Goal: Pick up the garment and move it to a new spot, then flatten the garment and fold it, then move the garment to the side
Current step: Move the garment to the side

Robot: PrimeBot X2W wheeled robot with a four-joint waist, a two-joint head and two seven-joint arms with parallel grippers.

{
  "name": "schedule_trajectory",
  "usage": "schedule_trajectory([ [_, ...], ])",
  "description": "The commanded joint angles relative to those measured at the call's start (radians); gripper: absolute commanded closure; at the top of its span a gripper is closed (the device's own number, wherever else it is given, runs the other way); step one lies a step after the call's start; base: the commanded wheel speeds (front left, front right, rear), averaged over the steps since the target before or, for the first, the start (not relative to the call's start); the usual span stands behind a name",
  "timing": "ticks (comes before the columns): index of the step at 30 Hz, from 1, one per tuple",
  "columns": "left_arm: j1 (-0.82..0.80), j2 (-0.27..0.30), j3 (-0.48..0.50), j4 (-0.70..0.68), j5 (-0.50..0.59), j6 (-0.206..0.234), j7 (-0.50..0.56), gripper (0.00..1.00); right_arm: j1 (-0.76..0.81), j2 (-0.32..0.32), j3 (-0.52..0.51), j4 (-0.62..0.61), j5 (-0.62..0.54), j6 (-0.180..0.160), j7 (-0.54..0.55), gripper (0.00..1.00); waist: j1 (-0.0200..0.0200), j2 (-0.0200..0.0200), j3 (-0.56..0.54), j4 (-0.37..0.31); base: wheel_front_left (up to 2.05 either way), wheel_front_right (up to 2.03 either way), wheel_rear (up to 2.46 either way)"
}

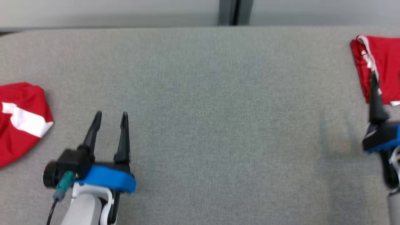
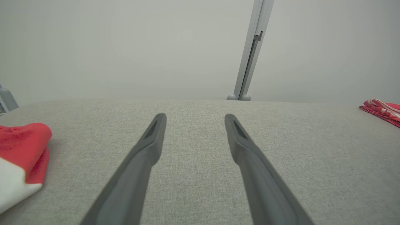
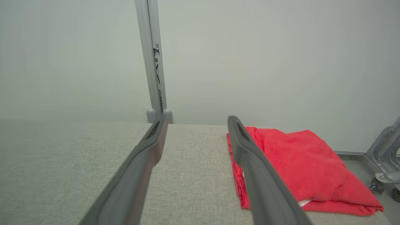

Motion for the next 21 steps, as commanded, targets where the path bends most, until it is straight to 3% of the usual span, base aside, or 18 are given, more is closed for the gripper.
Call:
schedule_trajectory([
  [1,0.031,-0.003,0.011,0.006,-0.007,0.006,-0.005,0.0,0.048,0.017,0.018,-0.022,0.018,0.0,-0.008,0.0,0.0003,0.0002,-0.053,-0.03,0.0,0.0,0.0],
  [12,0.181,-0.009,0.052,0.019,-0.01,0.018,-0.006,0.0,0.346,0.178,0.066,-0.123,0.035,0.0,-0.05,0.0,0.0003,0.0002,-0.224,-0.003,0.0,0.0,0.0],
  [21,0.229,-0.004,0.063,0.026,-0.004,0.024,-0.006,0.0,0.419,0.21,0.098,-0.16,0.007,0.0,-0.032,0.0,0.0003,0.0002,-0.282,-0.014,0.0,0.0,0.0],
])
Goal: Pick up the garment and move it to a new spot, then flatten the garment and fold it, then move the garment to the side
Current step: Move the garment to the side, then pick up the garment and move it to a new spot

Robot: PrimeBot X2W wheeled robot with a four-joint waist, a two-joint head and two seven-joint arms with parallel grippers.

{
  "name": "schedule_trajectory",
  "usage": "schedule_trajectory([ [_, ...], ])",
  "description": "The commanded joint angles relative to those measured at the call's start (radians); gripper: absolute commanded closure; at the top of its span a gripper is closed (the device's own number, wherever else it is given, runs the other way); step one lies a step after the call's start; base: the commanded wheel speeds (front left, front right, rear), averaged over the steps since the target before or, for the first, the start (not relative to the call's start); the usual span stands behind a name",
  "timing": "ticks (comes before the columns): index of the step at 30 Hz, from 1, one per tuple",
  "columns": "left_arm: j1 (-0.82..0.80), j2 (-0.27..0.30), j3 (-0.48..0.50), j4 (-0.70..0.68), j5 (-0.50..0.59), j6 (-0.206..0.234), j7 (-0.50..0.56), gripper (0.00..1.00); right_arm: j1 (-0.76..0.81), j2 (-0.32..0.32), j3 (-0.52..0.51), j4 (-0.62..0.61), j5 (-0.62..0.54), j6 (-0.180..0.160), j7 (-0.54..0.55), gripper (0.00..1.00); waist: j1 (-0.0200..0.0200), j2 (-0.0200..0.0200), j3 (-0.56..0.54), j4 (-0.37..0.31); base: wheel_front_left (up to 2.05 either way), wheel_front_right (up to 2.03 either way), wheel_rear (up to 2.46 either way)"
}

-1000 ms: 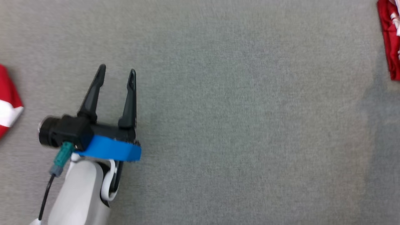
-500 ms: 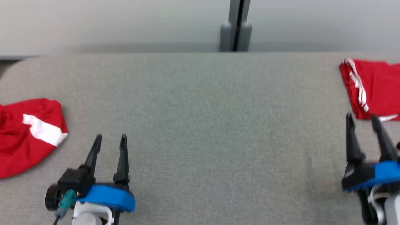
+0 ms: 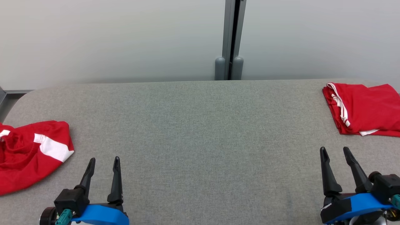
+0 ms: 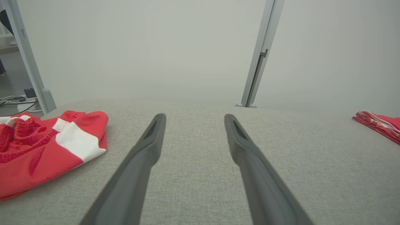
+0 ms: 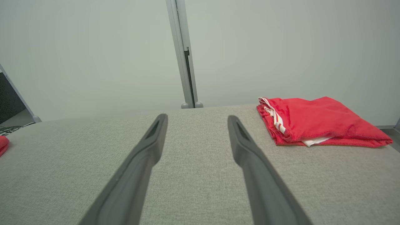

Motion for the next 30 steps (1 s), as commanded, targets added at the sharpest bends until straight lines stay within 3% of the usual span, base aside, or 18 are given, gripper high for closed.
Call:
schedule_trajectory([
  [1,0.017,0.004,0.005,0.001,0.001,0.005,-0.005,0.0,0.022,0.005,0.0,-0.011,-0.011,0.001,0.004,0.0,0.0001,0.0002,-0.01,-0.004,0.0,0.0,0.0],
  [17,0.018,0.003,0.003,-0.013,-0.008,0.007,-0.005,0.0,0.052,0.016,-0.003,-0.028,-0.02,0.001,0.024,0.0,0.0001,0.0002,-0.013,0.007,0.0,0.0,0.0],
  [22,0.009,0.002,-0.006,-0.025,0.0,0.009,-0.005,0.0,0.059,0.017,-0.006,-0.027,-0.016,0.001,0.023,0.0,0.0001,0.0002,-0.008,0.069,0.0,0.0,0.0],
  [30,-0.005,0.018,-0.009,-0.035,-0.002,0.007,-0.004,0.0,0.06,0.018,0.006,-0.03,-0.012,0.001,0.018,0.0,0.0001,0.0002,-0.002,0.24,0.0,0.0,0.0],
])
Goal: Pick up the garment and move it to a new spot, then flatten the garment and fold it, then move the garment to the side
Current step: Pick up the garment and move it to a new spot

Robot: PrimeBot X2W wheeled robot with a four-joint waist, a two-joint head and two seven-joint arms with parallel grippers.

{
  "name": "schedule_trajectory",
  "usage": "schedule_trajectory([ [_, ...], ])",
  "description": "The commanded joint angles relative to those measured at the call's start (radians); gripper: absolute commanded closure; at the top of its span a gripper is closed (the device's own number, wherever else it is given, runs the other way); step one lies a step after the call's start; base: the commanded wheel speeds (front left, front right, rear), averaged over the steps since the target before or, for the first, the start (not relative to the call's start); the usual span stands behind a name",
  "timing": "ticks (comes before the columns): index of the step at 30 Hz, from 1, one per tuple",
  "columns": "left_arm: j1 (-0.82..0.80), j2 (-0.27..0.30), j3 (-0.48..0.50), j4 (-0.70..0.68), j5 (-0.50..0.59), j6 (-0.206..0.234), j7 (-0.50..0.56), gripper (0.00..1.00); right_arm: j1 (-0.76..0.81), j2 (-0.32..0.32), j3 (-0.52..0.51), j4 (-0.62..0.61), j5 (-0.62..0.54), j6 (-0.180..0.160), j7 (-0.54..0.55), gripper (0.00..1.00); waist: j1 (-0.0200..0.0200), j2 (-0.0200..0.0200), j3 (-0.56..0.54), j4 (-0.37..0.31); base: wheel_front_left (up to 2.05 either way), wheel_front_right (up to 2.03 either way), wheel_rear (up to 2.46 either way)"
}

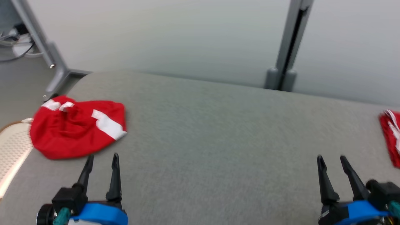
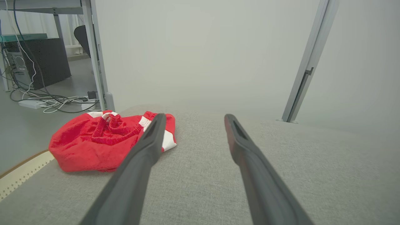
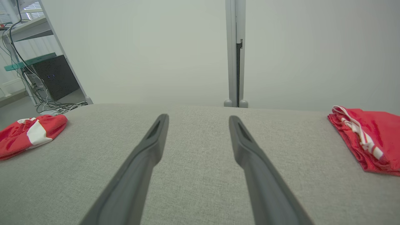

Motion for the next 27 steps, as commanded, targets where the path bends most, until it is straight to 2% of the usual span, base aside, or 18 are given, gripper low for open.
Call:
schedule_trajectory([
  [1,-0.009,0.001,-0.003,-0.003,-0.003,0.002,-0.004,0.0,0.01,0.001,0.0,0.0,0.0,0.001,-0.003,0.0,0.0001,0.0,0.031,0.052,0.0,0.0,0.0],
  [9,0.019,0.001,0.002,-0.013,-0.011,0.019,0.003,0.0,0.012,0.0,0.019,0.016,0.005,0.001,-0.006,0.0,0.0001,0.0,0.031,0.212,0.0,0.0,0.0],
  [14,0.041,0.009,0.018,-0.001,-0.027,0.03,0.011,0.0,0.005,0.0,0.045,0.043,0.016,0.001,-0.006,0.0,0.0001,0.0,0.025,0.278,0.0,0.0,0.0],
  [20,0.086,0.009,0.05,-0.017,-0.048,0.06,0.006,0.0,-0.029,0.0,0.09,0.074,0.017,0.001,0.003,0.0,0.0001,0.0,0.037,0.292,0.0,0.0,0.0],
  [27,0.103,0.006,0.061,-0.037,-0.059,0.07,0.003,0.0,-0.057,0.0,0.103,0.1,0.007,0.001,0.002,0.0,0.0001,0.0,0.049,0.297,0.0,0.0,0.0],
])
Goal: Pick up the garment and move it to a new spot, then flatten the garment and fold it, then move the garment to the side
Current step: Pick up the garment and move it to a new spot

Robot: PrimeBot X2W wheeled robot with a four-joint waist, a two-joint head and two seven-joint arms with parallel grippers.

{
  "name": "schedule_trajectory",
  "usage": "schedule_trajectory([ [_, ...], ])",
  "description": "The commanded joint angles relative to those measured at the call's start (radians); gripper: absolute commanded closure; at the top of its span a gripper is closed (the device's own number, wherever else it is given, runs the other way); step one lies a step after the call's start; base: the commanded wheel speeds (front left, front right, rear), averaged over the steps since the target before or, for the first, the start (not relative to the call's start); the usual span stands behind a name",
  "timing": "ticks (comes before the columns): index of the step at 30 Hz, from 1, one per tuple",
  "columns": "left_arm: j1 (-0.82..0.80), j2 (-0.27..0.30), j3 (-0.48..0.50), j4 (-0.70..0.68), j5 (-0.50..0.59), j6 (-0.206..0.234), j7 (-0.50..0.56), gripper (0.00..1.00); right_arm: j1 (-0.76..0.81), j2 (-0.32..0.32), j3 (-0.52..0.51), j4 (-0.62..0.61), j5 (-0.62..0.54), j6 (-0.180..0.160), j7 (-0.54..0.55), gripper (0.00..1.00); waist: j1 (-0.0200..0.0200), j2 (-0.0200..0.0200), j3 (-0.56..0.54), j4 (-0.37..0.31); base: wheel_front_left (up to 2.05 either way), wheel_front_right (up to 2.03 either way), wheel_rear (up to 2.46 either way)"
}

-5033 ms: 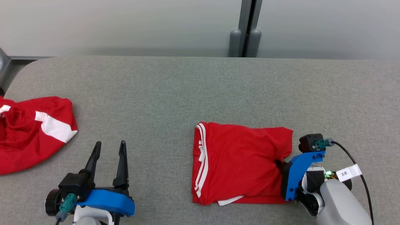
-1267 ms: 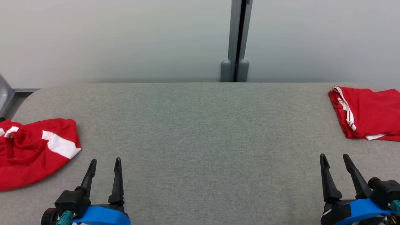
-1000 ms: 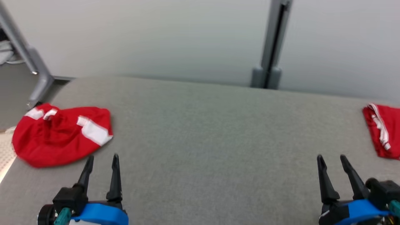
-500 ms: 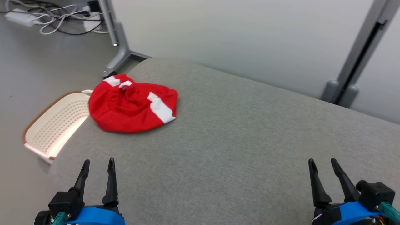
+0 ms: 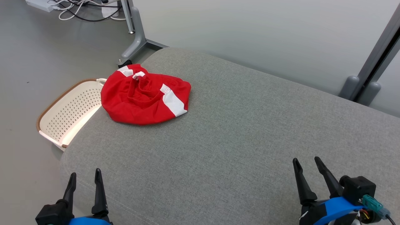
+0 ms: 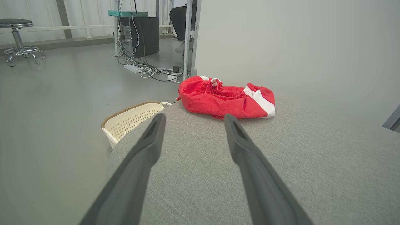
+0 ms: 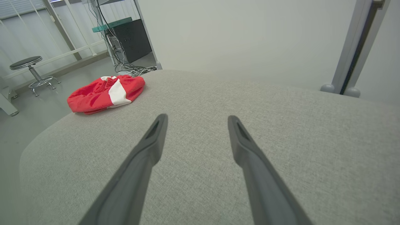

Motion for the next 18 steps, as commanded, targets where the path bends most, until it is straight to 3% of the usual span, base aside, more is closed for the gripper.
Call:
schedule_trajectory([
  [1,0.011,0.001,0.004,-0.005,-0.006,0.006,-0.005,0.0,-0.011,-0.002,0.001,0.004,-0.006,0.001,-0.002,0.0,0.0,-0.0002,0.0,0.0,0.0,0.0,0.0],
  [8,-0.065,0.033,0.033,0.013,-0.04,-0.005,0.04,0.0,-0.003,-0.002,0.007,-0.004,-0.009,0.001,-0.003,0.0,0.0,-0.0002,0.011,-0.003,0.0,0.0,0.0],
  [12,-0.205,0.072,0.037,0.082,-0.066,-0.026,0.141,0.0,0.019,-0.002,-0.012,-0.04,-0.022,0.001,0.008,0.0,0.0,-0.0002,0.045,-0.009,0.0,0.0,0.0],
  [18,-0.386,0.107,0.077,0.216,-0.127,-0.042,0.225,0.0,-0.005,-0.018,-0.003,-0.105,-0.048,0.001,0.053,0.0,0.0,-0.0002,0.132,-0.074,0.0,0.0,0.0],
])
